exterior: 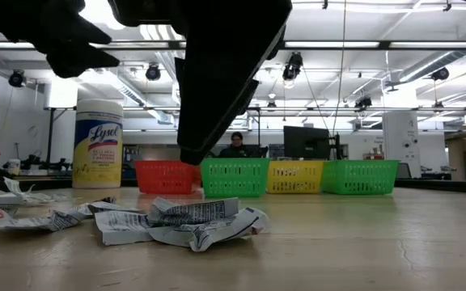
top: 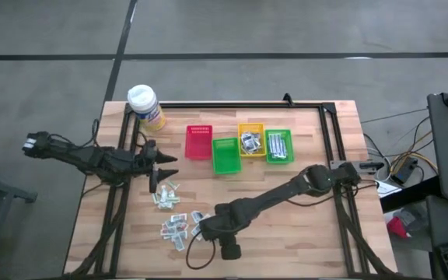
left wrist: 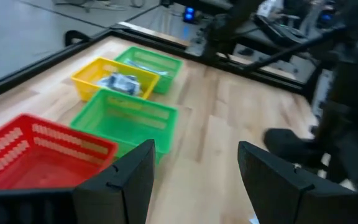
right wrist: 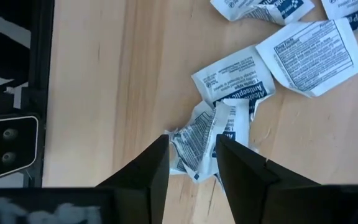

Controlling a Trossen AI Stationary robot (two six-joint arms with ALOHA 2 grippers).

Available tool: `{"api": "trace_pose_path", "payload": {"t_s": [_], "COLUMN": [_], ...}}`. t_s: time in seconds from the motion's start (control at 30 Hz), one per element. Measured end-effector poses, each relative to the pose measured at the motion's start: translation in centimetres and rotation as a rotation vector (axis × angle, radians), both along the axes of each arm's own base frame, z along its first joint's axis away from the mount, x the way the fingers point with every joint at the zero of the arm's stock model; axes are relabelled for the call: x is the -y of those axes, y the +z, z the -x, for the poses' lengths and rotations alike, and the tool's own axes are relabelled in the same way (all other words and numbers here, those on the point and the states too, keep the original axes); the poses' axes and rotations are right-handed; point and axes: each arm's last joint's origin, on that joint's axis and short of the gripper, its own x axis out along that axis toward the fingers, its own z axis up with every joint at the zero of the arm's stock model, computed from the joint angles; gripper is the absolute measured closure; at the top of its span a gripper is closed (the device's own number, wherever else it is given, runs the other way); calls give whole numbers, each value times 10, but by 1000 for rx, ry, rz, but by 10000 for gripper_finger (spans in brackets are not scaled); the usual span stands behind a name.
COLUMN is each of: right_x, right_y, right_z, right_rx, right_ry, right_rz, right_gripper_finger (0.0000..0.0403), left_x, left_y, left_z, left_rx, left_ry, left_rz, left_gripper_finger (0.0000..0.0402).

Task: Pick & Place First Aid Supplies
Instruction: Put the alcohol pad into the yellow basket

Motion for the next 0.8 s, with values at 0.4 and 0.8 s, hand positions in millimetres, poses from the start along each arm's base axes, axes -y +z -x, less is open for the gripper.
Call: {"api": "trace_pose_path", "payload": {"t_s": [0.4, 0.8], "right_x": [1, 1], "right_y": [-8, -8], "right_z": [2, 1], "right_rx": [-29, -15], "right_ry": [-30, -32], "right_rz": [1, 5], "right_gripper_finger": [266, 264], "left_x": [24, 36], "left_y": [2, -16], "left_z": [8, 17], "left_rx": [35, 12], "left_ry": [-54, -40], "left_rz": [-7, -113], "left_gripper_finger": [179, 179]}}
